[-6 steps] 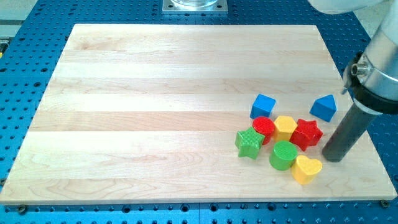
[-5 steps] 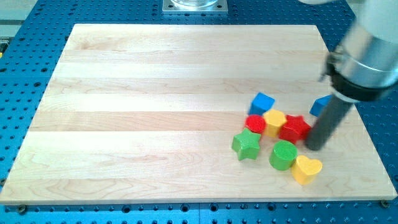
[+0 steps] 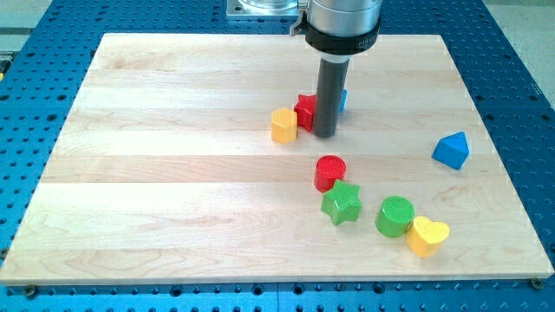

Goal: Separate the red star from the yellow hexagon

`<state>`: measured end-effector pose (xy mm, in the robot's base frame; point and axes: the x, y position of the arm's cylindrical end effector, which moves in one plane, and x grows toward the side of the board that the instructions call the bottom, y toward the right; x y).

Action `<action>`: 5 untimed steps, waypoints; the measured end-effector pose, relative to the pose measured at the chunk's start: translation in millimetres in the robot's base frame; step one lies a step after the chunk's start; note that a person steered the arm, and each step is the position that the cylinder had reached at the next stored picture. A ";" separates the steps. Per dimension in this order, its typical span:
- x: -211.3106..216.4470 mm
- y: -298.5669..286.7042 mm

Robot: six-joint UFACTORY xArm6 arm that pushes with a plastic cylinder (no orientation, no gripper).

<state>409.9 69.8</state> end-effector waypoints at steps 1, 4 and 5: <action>-12.4 -33.1; -97.7 -41.4; -123.8 -19.8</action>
